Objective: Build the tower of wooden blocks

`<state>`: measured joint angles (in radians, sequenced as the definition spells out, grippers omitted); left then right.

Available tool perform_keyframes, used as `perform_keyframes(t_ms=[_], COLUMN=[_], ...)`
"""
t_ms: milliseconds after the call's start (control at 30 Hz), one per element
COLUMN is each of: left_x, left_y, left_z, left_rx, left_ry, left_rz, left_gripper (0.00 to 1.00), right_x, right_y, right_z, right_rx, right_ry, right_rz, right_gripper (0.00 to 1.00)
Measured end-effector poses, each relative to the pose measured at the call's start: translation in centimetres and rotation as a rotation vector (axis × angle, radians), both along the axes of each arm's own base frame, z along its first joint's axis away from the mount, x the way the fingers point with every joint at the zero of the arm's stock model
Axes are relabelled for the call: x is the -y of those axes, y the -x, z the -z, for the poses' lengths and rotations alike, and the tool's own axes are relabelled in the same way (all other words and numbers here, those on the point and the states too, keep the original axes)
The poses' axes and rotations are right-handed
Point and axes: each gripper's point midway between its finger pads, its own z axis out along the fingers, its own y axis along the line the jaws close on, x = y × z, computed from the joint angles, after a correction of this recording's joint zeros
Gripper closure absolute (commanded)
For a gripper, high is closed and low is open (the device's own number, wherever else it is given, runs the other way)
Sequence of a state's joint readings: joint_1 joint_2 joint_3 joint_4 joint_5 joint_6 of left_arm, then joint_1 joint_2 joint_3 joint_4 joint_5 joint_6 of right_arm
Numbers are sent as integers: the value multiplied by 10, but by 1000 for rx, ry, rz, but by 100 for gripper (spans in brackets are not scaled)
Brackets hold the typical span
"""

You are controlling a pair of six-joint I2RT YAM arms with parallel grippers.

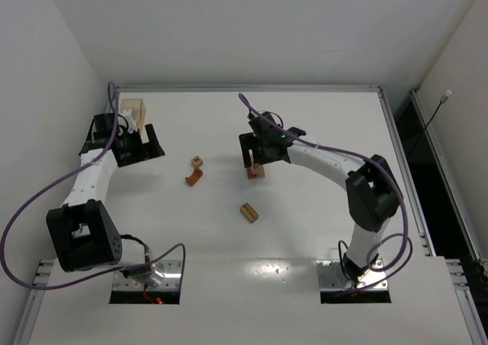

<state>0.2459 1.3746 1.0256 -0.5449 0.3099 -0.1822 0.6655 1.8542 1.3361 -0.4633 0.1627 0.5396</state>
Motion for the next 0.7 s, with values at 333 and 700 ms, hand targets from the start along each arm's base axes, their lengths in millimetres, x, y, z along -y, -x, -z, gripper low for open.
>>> perform_keyframes(t_ms=[333,700], left_x=[42,103], left_y=[1,12], left_z=[-18,-16], left_rx=[75,75], left_ry=[-24,-114], left_rz=[192,426], left_gripper=[0,0], right_x=[-25,-2], right_y=[10,40], right_z=[-86,-81], right_rx=[190,192], right_ry=[-130,3], right_rz=[-325,-611], right_gripper=[30,42])
